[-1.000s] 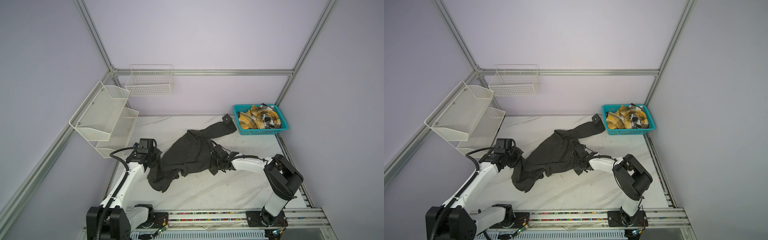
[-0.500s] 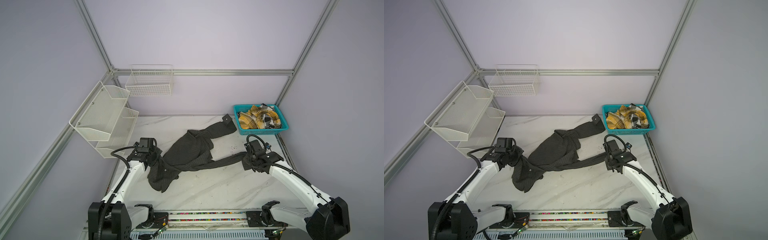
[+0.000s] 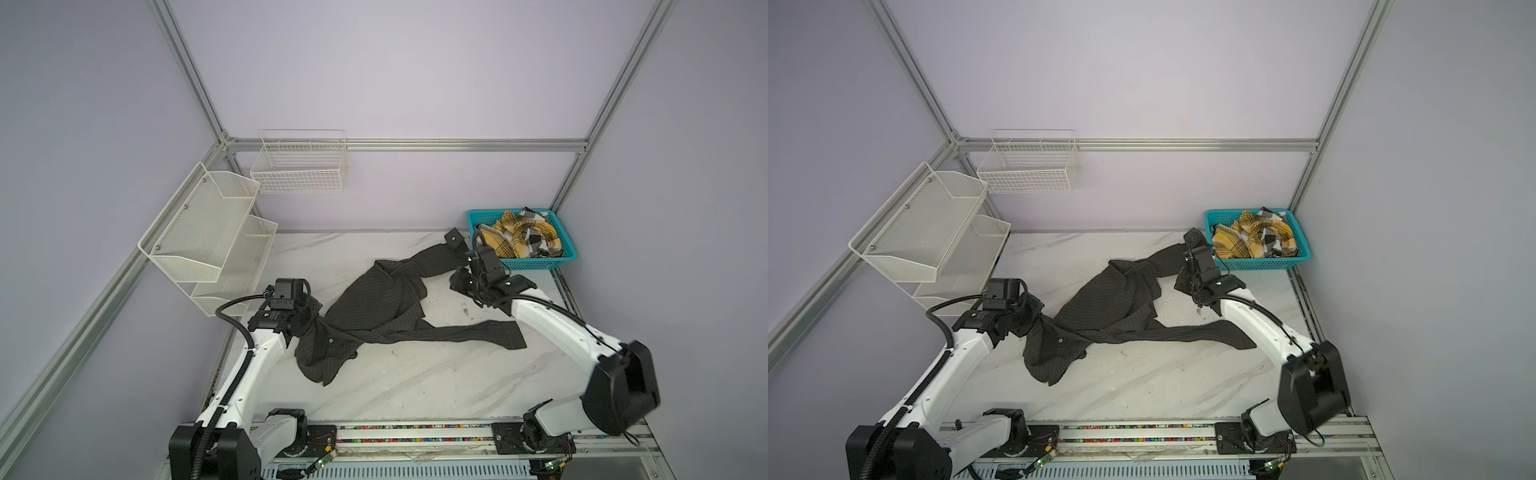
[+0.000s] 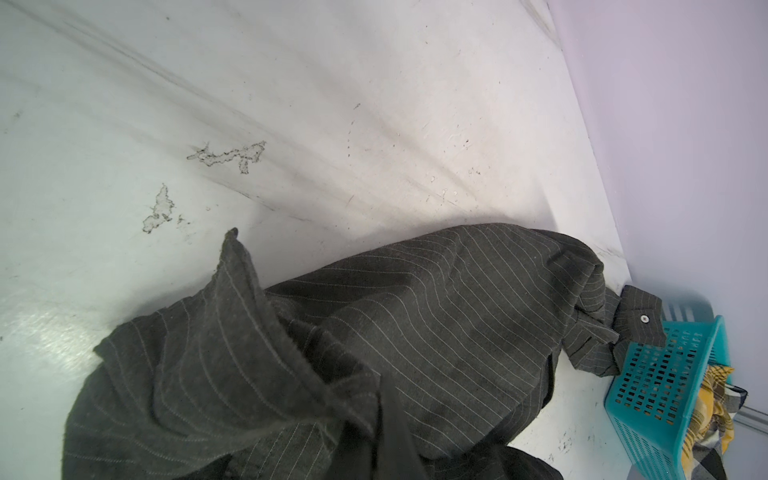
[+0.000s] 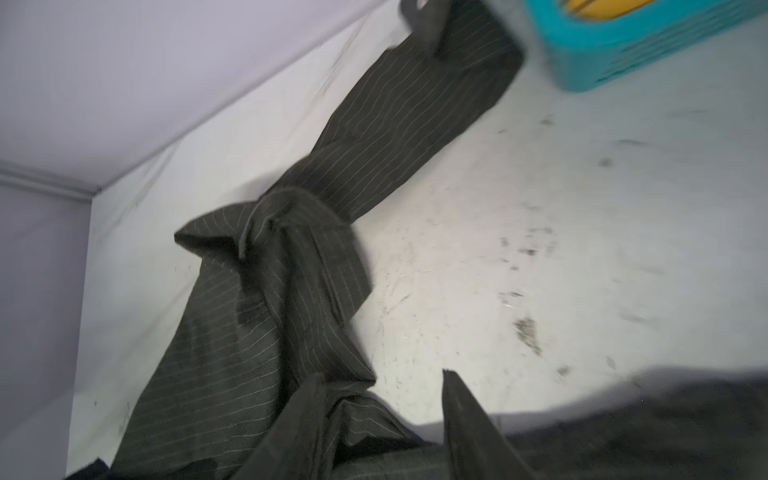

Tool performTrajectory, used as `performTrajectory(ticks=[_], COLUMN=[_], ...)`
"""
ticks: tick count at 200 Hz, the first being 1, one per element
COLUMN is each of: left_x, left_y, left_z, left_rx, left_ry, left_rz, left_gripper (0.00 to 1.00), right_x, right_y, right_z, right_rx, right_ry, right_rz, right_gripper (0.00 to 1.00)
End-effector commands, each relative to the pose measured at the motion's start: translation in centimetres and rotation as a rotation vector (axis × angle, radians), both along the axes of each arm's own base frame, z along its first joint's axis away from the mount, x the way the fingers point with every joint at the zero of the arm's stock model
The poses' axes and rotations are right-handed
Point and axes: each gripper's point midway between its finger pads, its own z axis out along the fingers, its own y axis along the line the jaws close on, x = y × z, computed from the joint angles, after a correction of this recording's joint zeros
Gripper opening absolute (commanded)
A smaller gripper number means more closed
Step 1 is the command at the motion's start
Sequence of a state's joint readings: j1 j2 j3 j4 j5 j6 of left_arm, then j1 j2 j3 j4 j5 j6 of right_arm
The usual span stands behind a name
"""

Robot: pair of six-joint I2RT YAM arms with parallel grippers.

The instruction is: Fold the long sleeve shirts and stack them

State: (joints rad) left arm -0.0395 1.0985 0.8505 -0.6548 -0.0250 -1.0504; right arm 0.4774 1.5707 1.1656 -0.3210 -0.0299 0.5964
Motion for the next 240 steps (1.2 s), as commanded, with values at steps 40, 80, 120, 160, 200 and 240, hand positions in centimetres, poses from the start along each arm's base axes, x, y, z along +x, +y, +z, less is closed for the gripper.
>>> performTrajectory(ticks=[40, 80, 120, 160, 200, 240], left_x=[-1.5, -2.4, -2.8, -3.1, -1.3, 4.2], left_y=[-0.9, -0.6, -0.3, 0.0, 0.8, 2.9], left_z=[-1.3, -1.8, -1.7, -2.1, -0.1, 11.7], left_rx=[-0.006, -0.001, 0.015, 0.034, 0.116, 0.312], left_ry=[0.043, 0.052, 0.052, 0.064, 0.005, -0.218], left_rz=[-0.089, -0.077, -0.074, -0.069, -0.089, -0.079], left_gripper=[0.00, 0.00, 0.00, 0.00, 0.00, 0.00], right_x=[3.9, 5.8, 5.6, 4.4, 4.6, 9.3], right_y=[6.5, 7.1, 7.3, 7.6, 7.2, 2.3], right_z=[-6.6, -11.2, -13.3, -12.3, -7.0, 9.7], right_rx=[0.096, 0.097, 0.104, 0.163, 0.200, 0.293], right_ry=[0.049, 0.116, 0.145, 0.136, 0.033, -0.284], right_rz=[0.355, 0.369, 0.368, 0.379, 0.354, 0.213], right_gripper=[0.46, 0.46, 0.45, 0.29, 0.00, 0.00])
